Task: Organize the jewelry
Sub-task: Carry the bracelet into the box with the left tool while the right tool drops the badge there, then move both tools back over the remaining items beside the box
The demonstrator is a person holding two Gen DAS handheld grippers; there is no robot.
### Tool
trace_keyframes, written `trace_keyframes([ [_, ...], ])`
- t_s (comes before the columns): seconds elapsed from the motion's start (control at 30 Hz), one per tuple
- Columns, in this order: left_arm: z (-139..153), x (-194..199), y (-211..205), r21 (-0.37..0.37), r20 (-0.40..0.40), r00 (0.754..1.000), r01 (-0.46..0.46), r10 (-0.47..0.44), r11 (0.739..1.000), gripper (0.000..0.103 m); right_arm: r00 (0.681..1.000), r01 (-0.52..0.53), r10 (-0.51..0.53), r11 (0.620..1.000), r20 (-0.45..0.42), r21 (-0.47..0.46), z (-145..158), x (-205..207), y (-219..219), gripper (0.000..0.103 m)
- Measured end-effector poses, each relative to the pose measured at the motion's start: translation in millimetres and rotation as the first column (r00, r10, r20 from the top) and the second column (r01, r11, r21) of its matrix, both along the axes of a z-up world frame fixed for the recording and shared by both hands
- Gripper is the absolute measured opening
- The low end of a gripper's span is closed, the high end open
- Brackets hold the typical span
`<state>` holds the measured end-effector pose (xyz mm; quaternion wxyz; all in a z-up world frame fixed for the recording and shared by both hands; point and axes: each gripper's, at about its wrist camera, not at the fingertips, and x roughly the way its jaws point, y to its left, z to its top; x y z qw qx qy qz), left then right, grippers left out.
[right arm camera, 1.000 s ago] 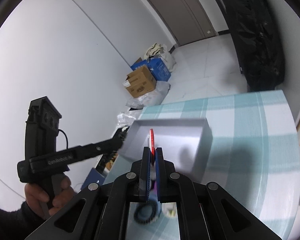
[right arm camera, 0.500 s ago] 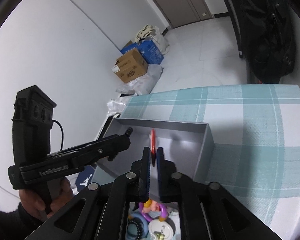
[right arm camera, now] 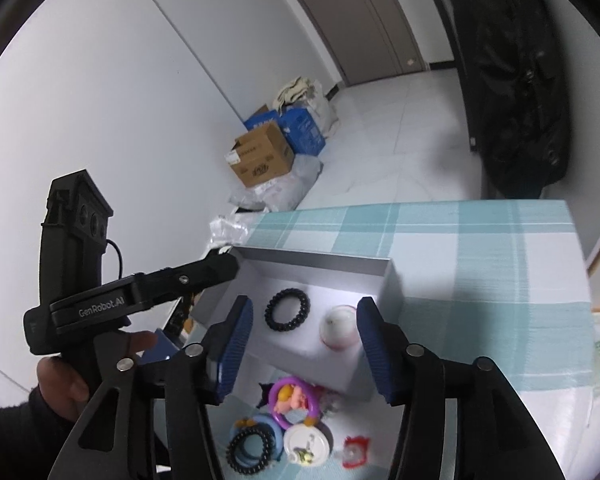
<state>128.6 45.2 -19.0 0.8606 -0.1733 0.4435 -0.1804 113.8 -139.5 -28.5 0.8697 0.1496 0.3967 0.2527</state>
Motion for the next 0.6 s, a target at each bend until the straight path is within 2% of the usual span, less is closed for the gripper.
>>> trace_keyframes([
  [0.13,6.4,-14.8,-5.5,0.048,0.033,0.999,-0.016,0.014,0.999,0.081,0.999,0.026,-0.026,1.000,0.026,-0.007,7.3,-16.1,-11.6,0.062],
  [0.4,15.9,-45.6,-15.5,0.135,0.081,0.996,-0.050,0.039,0.990,0.081,0.996,0.052,-0.049,0.998,0.077,-0.029,15.0,-48.2,-22.5,0.079],
  [0.5,13.6,-58.8,-17.1,0.157,0.085,0.996,-0.052,0.039,0.986,0.081,0.994,0.062,-0.058,0.997,0.093,-0.045,13.4,-60.1,-24.7,0.087],
  [0.6,7.4,-72.1,-16.9,0.183,0.080,0.996,-0.060,0.046,0.981,0.081,0.992,0.080,-0.071,0.994,0.109,-0.076,11.5,-71.6,-26.5,0.091],
])
